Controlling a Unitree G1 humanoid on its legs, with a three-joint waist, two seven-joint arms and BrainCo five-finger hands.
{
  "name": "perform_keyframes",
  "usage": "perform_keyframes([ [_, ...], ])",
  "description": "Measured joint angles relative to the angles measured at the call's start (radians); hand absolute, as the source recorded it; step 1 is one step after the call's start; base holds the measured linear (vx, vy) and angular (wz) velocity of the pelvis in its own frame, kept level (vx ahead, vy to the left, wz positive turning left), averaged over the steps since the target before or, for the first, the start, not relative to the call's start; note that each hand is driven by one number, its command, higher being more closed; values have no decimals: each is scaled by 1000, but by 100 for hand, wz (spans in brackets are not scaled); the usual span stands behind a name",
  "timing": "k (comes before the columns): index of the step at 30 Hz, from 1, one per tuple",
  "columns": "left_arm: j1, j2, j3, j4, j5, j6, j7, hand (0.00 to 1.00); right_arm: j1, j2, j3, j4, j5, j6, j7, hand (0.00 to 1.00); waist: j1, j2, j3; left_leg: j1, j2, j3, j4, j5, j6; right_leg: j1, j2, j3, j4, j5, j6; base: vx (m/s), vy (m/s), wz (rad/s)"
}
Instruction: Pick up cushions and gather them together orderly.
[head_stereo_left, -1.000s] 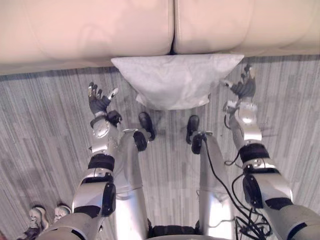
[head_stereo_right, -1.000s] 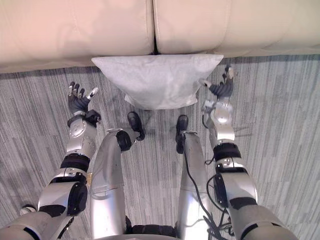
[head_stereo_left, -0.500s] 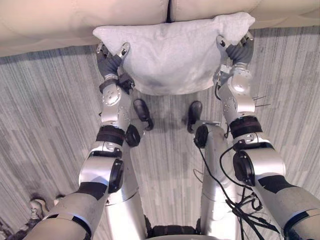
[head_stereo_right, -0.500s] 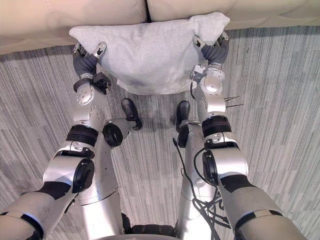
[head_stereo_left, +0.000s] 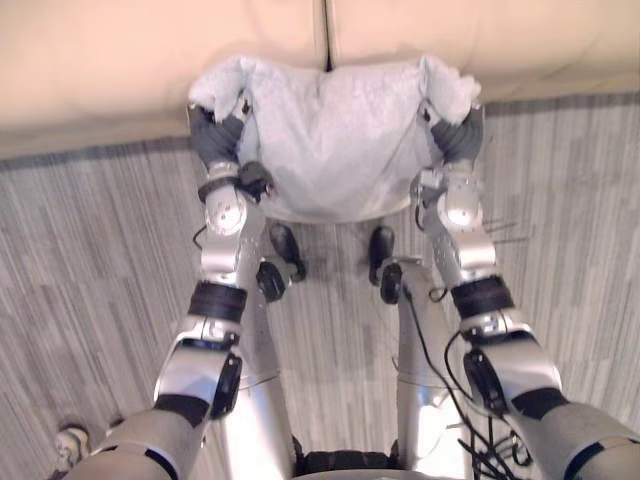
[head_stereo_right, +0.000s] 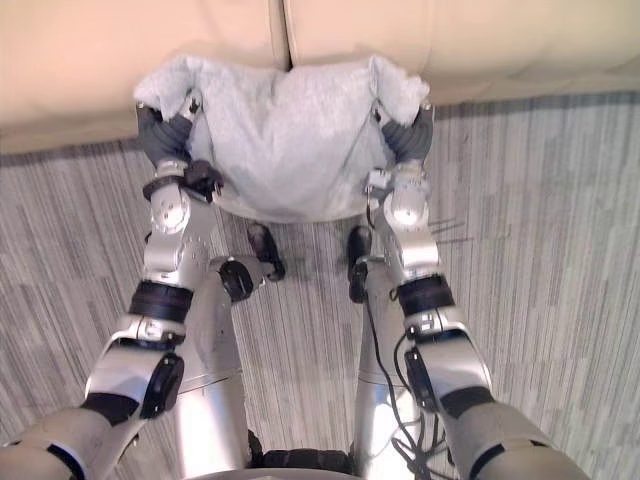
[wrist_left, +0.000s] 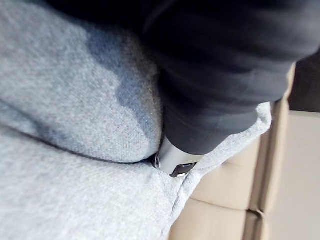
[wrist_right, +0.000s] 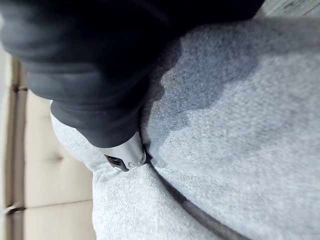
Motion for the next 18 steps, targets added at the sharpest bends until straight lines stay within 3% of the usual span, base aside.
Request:
perform_keyframes([
  [7, 361, -33, -62, -167, 48, -15, -27, 100, 374, 6, 86, -374, -50, -26, 69, 100, 2, 0, -98, 363, -37, 40, -201, 12, -10, 367, -4, -9, -219, 16, 11, 206, 7, 2],
  [8, 427, -36, -67, -179, 49, -15, -41, 100, 431, 8, 108, -407, -59, -34, 87, 100, 1, 0, -140, 409, -50, 44, -247, 16, -16, 413, -5, -13, -267, 21, 18, 194, 32, 2],
  [12, 578, -30, -88, -186, 70, -15, -71, 100, 528, 8, 128, -375, -82, -60, 161, 100, -4, 0, -239, 559, -106, 50, -421, 56, -36, 558, -16, -17, -440, 62, 30, 197, 21, 4],
  [18, 657, -25, -83, -196, 86, -14, -84, 100, 528, -2, 154, -291, -81, -57, 202, 100, 1, -4, -269, 659, -120, 67, -482, 64, -32, 674, 0, 25, -574, 113, 44, 142, 36, -24],
])
